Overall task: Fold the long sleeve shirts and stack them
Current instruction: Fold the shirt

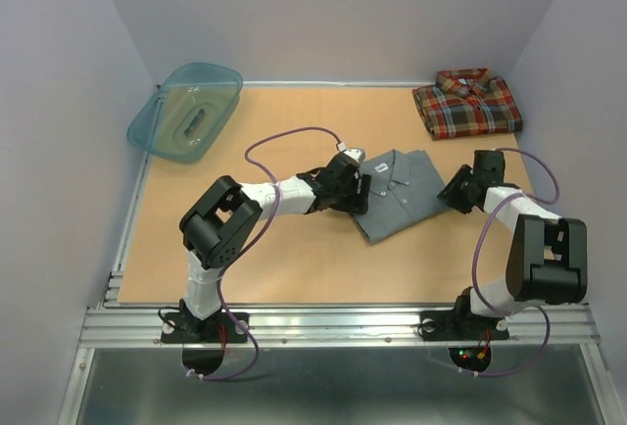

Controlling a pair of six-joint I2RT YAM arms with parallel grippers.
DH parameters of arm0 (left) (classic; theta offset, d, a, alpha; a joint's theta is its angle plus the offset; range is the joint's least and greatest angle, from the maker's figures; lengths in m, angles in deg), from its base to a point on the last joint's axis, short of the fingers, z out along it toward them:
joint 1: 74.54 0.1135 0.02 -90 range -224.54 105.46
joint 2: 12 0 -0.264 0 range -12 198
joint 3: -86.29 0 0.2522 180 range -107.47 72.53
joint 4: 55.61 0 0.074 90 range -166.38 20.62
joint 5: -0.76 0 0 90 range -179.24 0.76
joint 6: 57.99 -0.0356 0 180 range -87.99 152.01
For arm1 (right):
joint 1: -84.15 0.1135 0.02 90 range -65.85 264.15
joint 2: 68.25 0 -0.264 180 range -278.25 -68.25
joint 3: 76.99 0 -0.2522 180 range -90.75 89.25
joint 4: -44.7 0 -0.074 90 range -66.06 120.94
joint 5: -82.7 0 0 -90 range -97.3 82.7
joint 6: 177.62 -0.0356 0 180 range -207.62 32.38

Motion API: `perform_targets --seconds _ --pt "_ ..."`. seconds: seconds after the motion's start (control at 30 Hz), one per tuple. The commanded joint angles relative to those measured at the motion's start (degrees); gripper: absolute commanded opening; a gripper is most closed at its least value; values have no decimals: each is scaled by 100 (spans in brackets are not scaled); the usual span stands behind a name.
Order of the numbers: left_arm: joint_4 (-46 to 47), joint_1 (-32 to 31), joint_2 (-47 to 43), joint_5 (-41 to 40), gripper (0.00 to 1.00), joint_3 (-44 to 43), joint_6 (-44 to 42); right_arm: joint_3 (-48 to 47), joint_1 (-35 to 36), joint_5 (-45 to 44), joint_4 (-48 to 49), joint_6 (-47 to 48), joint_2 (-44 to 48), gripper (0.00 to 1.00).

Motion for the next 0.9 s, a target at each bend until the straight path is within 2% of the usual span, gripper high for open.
perform_targets --seconds 0.0,0.2,0.23,0.3,0.33,0.4,0.5,0.63,0.87 --pt "-172 -9 -216 -125 79 109 -18 36 -351 298 575 -91 16 45" --pt "-470 -132 -813 -809 80 57 -561 106 -360 869 548 -327 796 59" --pt "-496 -245 -884 -1072 80 39 -693 158 -360 957 548 -441 929 67" --pt "-506 -413 -1025 -1302 80 13 -1210 352 -360 1107 548 -573 1323 74" --pt "-488 -648 -1139 -1425 81 4 -1422 431 -360 1143 540 -731 1483 89" --pt "-427 -913 -1227 -1846 82 4 -2052 693 -360 1248 540 -933 1929 100" --pt "-225 -1519 -1158 -2181 82 21 -2861 1019 -360 1467 513 -1187 2301 100" --pt "82 -2047 -903 -2348 82 4 -3400 1528 -360 1784 505 -1821 2897 100" --pt "399 -2408 -499 -2305 79 39 -3595 2294 -360 1530 513 -2305 3716 100"
